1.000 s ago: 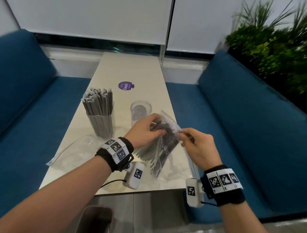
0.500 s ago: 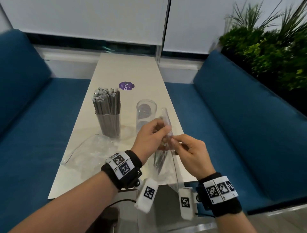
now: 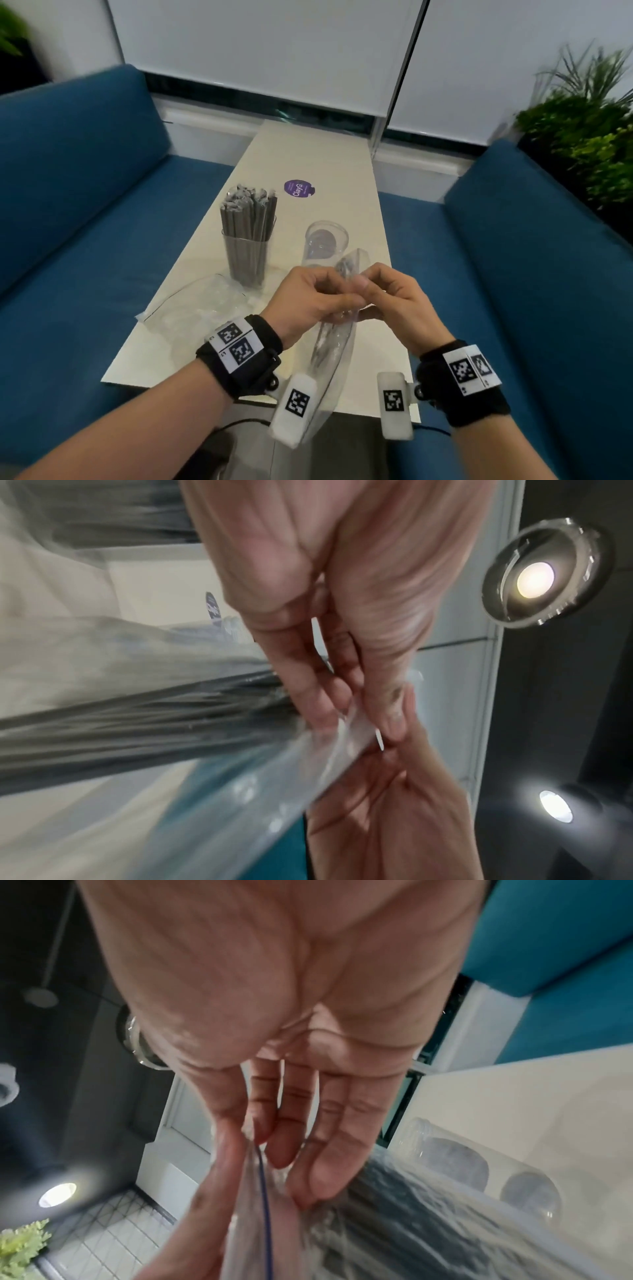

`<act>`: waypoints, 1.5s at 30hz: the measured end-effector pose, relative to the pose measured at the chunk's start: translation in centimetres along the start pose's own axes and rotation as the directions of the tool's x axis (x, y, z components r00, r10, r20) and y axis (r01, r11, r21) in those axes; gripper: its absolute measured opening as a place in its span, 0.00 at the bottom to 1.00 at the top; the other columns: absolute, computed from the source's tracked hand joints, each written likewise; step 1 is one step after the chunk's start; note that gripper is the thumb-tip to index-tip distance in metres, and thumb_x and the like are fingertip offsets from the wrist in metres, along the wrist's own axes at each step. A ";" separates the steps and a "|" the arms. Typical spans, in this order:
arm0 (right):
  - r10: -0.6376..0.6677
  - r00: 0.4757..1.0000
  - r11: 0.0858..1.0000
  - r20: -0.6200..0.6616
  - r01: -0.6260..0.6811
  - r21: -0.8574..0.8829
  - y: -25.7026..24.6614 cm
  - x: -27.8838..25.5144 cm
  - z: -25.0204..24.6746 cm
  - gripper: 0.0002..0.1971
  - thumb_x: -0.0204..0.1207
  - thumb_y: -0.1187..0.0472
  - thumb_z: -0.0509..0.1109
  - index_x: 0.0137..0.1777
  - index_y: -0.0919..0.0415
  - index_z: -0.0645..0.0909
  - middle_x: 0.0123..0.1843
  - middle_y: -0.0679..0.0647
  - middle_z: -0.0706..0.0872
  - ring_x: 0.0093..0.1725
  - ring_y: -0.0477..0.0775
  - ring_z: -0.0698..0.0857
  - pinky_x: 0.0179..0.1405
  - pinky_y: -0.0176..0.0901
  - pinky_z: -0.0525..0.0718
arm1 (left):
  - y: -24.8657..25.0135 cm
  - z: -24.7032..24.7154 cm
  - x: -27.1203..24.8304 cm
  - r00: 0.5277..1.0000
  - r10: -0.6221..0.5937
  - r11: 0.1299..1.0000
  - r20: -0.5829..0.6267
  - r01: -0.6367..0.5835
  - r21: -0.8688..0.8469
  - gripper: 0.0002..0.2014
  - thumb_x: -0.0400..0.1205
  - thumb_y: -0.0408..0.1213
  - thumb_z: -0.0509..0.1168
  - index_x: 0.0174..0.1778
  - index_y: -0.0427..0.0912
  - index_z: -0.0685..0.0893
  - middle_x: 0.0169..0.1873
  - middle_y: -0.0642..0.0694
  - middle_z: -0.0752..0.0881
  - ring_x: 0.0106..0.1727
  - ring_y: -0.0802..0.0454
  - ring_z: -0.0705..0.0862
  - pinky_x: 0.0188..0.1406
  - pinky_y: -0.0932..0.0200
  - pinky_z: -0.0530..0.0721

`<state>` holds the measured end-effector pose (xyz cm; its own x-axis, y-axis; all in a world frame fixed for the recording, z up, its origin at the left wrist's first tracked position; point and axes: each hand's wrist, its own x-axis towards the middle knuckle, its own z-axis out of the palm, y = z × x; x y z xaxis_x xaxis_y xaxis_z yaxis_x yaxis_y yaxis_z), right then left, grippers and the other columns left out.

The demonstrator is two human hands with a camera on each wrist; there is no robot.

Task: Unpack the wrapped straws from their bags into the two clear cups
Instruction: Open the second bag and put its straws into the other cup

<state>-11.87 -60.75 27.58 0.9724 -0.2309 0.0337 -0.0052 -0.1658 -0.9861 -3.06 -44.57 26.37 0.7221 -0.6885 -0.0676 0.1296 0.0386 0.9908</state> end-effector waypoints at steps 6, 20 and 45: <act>-0.078 0.986 0.988 0.146 0.097 -0.123 0.6 1.3 -1.3 0.10 0.90 0.56 0.65 0.47 0.56 0.83 0.39 0.55 0.92 0.40 0.56 0.91 0.45 0.53 0.89 | -0.5 0.3 0.0 0.996 -0.034 0.987 0.077 0.046 -0.152 0.17 0.80 0.38 0.72 0.55 0.26 0.82 0.44 0.40 0.89 0.48 0.44 0.90 0.54 0.42 0.91; -0.037 0.989 0.600 -0.146 -0.095 -0.794 0.0 3.4 -1.3 0.11 0.91 0.52 0.56 0.49 0.55 0.71 0.46 0.51 0.83 0.40 0.63 0.78 0.39 0.53 0.72 | -0.6 0.8 0.3 0.972 0.048 0.996 -0.231 -0.028 0.090 0.08 0.89 0.33 0.64 0.47 0.32 0.78 0.40 0.40 0.88 0.42 0.51 0.91 0.43 0.45 0.94; 0.204 0.955 0.976 -0.214 -0.214 -0.025 2.7 1.3 -3.8 0.10 0.89 0.60 0.68 0.46 0.55 0.86 0.43 0.52 0.94 0.39 0.51 0.91 0.43 0.50 0.88 | -0.1 0.7 1.2 0.965 -0.213 0.957 -0.152 0.175 -0.230 0.04 0.85 0.35 0.66 0.52 0.42 0.77 0.35 0.45 0.80 0.34 0.50 0.79 0.39 0.52 0.86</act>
<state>-11.51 -65.17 25.54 0.8780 -0.4593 -0.1347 -0.2194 -0.1362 -0.9661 -2.65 -45.89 26.31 0.7729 -0.5623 -0.2939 0.4066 0.0834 0.9098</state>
